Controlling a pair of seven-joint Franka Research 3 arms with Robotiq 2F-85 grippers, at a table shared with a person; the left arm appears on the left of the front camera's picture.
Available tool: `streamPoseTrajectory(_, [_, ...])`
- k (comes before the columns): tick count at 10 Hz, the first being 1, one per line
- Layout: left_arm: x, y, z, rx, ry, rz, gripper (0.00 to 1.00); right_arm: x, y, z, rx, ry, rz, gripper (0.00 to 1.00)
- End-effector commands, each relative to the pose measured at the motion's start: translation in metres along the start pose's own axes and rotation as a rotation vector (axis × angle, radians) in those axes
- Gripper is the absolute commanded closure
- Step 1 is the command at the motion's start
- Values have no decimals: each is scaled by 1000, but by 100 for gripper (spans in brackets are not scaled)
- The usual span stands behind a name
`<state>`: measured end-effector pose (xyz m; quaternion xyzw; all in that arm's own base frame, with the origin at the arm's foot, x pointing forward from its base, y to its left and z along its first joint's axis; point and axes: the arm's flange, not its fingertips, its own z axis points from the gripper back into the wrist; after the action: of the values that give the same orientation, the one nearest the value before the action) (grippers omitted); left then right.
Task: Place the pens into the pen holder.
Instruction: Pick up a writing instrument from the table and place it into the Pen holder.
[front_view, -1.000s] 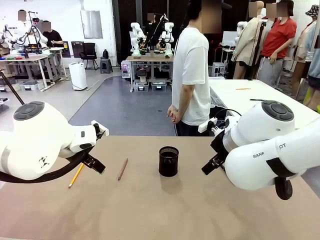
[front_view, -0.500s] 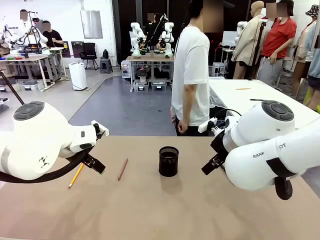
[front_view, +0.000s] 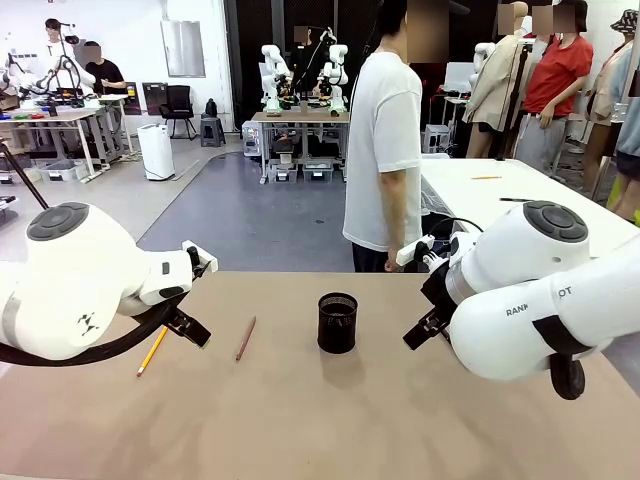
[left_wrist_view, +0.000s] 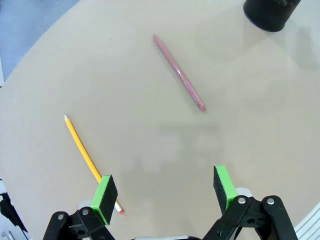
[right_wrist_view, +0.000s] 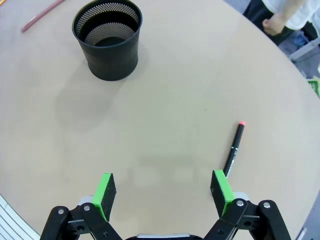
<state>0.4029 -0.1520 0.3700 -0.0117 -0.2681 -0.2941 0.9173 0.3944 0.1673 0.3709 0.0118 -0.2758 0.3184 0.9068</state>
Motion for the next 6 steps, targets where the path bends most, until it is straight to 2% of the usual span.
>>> streamPoseTrajectory(1, [1, 3, 8, -43, 40, -28, 0, 3, 4, 4, 85, 3, 1, 0])
streamPoseTrajectory(4, [9, 5, 30, -224, 79, -43, 0, 16, 11, 23, 254, 7, 18, 0])
streamPoseTrajectory(6, [18, 13, 58, -344, 38, -80, 0, 26, 9, 37, 329, -9, 38, 0])
